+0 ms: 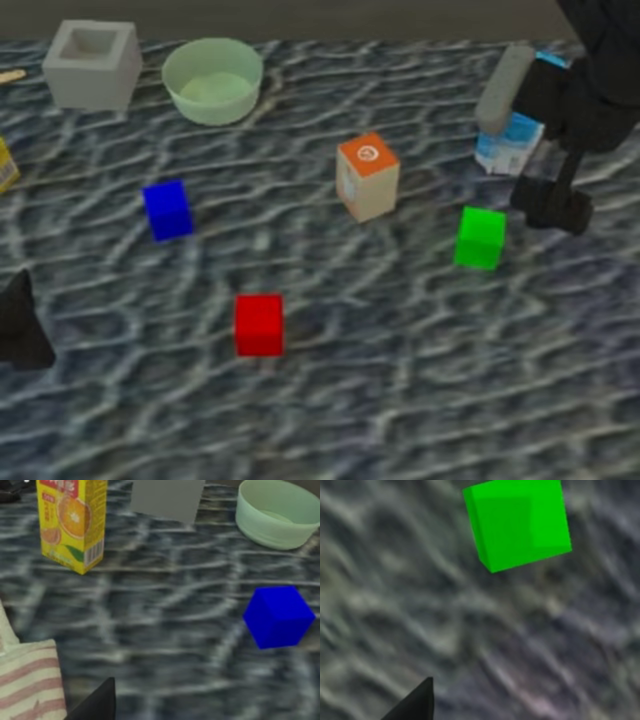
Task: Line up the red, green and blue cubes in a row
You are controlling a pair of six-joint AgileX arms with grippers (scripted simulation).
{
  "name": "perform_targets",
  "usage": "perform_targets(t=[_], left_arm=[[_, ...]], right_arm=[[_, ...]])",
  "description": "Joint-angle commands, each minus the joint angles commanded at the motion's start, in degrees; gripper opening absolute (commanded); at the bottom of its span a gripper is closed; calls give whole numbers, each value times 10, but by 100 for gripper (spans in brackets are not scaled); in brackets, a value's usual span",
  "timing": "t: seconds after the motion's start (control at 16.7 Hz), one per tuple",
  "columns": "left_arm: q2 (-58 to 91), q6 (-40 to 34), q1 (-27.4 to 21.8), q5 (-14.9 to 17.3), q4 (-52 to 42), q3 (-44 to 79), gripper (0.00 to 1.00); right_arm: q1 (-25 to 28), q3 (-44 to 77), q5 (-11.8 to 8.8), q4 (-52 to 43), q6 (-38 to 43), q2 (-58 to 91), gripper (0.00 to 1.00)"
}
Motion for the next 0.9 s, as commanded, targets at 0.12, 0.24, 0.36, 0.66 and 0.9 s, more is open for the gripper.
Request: perform_targets(t=[0.12,0.24,0.36,0.66,0.9], left_arm=[[-67,37,16,4,48,-49,100],[-123,69,28,9,89,-85,100],[-166,92,36,12,120,-108,100],[-194,107,39,13,139,-122,100],[-194,107,39,13,139,-122,100]], right_arm=[[14,79,0,-47,-36,87,100],[26,142,0,-81,-64,149,100],[34,188,-1,-103,-84,189,100],[39,216,-1,-116,-96,211,100],[37,205,-1,-105,-97,212,100]])
